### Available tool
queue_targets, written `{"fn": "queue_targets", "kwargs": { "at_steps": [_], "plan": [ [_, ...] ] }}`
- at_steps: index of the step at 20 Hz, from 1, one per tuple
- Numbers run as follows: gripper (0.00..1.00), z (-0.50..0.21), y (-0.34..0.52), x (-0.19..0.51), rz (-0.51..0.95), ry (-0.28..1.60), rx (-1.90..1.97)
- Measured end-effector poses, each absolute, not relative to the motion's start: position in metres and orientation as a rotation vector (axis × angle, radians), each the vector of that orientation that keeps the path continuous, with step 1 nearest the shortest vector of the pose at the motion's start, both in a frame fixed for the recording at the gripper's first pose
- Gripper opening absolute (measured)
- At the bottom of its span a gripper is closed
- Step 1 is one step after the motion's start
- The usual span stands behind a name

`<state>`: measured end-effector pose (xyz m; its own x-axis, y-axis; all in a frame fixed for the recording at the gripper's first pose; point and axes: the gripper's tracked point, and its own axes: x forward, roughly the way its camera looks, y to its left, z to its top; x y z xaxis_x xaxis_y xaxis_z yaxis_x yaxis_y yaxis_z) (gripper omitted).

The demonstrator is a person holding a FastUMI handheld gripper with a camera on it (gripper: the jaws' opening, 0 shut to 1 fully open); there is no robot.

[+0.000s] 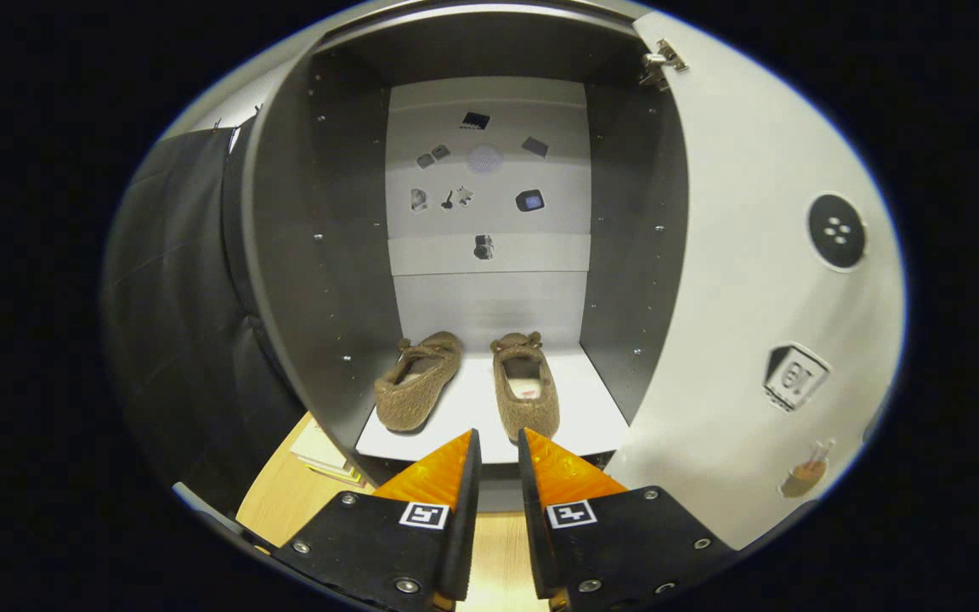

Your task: Open the shoe cabinet door, grab the shoes and put them into the shoe cabinet, then close the shoe cabinet door.

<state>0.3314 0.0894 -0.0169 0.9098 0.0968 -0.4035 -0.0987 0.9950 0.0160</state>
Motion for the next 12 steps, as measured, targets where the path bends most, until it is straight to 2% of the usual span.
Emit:
{"fn": "queue_targets", "kwargs": {
  "at_steps": [12],
  "plan": [
    [0.3,0.029,0.038,0.187,0.015,0.298,0.022]
  ]
}}
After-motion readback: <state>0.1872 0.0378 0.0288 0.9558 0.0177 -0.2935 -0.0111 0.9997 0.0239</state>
